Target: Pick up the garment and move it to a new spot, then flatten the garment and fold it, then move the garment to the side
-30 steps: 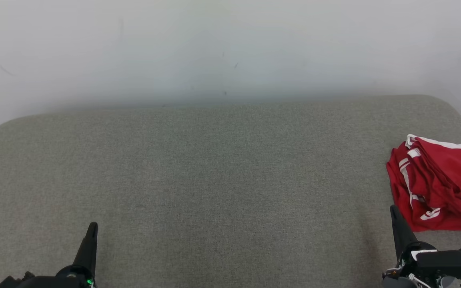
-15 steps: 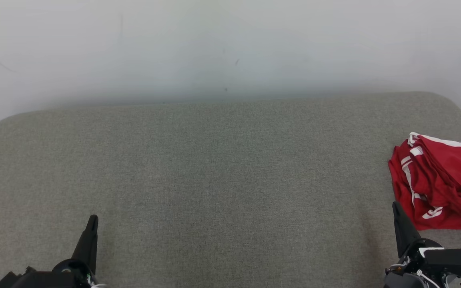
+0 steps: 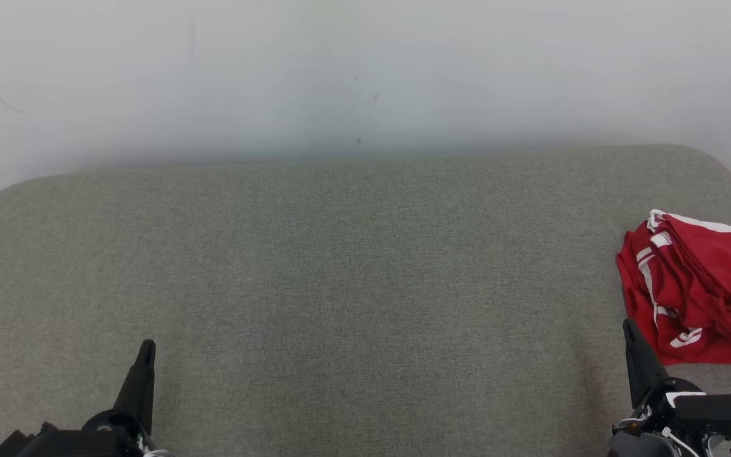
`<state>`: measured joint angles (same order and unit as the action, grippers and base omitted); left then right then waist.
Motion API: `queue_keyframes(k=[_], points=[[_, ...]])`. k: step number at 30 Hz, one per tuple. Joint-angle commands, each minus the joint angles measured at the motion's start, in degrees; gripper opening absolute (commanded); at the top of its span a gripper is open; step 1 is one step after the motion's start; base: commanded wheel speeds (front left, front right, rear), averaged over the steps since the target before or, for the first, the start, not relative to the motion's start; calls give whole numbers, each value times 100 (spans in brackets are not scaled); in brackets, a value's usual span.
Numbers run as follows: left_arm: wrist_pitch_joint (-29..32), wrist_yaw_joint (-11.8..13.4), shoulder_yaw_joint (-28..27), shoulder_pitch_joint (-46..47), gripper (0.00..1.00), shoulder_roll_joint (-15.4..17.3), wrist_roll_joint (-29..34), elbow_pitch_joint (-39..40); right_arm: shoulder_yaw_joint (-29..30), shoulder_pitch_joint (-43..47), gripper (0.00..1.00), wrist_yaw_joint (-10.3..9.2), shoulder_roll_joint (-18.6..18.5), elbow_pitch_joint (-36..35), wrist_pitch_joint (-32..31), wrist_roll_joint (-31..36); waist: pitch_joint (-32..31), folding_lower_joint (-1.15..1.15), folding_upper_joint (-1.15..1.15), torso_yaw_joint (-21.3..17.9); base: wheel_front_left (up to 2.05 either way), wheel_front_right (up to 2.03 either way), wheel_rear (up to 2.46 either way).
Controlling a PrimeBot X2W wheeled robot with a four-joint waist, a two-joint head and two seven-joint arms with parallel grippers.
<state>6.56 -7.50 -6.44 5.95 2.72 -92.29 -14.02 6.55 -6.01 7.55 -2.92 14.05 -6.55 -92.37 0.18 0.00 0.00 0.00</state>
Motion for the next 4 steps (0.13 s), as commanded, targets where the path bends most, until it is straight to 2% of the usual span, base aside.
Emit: queue_keyframes(k=[1,4], points=[[16,-7,-18,70,0,30,-24,-12,12,-43,0,-12,7,-15,-15,-8,0,0,0,0,0,0,0],[16,-7,-17,70,0,30,-24,-12,12,-42,0,-12,7,-15,-15,-8,0,0,0,0,0,0,0]])
